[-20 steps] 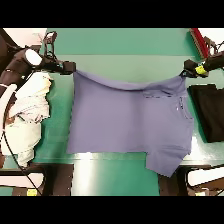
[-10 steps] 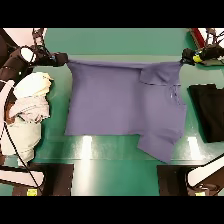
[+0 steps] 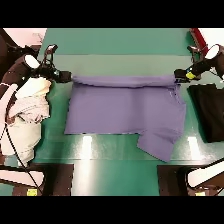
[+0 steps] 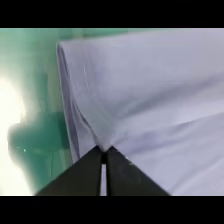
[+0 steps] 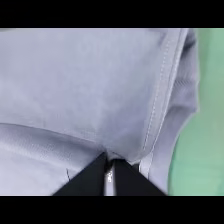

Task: Fold the shirts.

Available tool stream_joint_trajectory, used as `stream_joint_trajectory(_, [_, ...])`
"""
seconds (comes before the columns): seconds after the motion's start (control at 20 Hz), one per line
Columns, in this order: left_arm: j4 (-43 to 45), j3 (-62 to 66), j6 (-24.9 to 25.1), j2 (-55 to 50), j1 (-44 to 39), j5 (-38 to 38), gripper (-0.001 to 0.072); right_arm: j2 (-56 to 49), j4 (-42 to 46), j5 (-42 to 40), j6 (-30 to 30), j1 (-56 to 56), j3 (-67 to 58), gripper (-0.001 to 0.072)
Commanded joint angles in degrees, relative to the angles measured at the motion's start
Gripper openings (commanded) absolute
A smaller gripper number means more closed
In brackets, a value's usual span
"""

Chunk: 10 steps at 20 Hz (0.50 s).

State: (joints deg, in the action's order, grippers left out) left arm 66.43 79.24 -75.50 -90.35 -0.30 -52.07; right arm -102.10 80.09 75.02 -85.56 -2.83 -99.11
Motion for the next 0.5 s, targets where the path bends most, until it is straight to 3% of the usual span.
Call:
stream_joint_trajectory(0.0, [-0.02, -1.73, -2.58, 0.00, 0.04, 0.22, 0.0464, 1.33, 0.44, 0.76, -1.86, -0.15, 3.17, 0.0437])
stream_joint_trajectory(0.05, [0.04, -1.68, -4.02, 0.07, 0.28, -1.09, 0.0546, 1.55, 0.44, 1.75, -3.30, -0.15, 2.86, 0.0485])
stream_joint_trajectory(0.2, [0.87, 0.04, -4.00, 1.49, 3.30, -10.12, 0.0488, 4.57, 0.44, 7.08, -3.10, 0.59, 1.70, 0.0478])
stream_joint_trajectory(0.25, [0.85, -0.02, -3.87, 3.02, 5.29, -12.85, 0.0488, 6.86, -0.31, 8.81, -1.66, 1.11, 2.23, 0.0423])
stream_joint_trajectory(0.45, [0.09, -7.67, -1.92, 12.81, 10.78, -18.67, 0.0488, 18.75, -14.47, 11.04, 2.75, 4.44, 12.41, 0.0409])
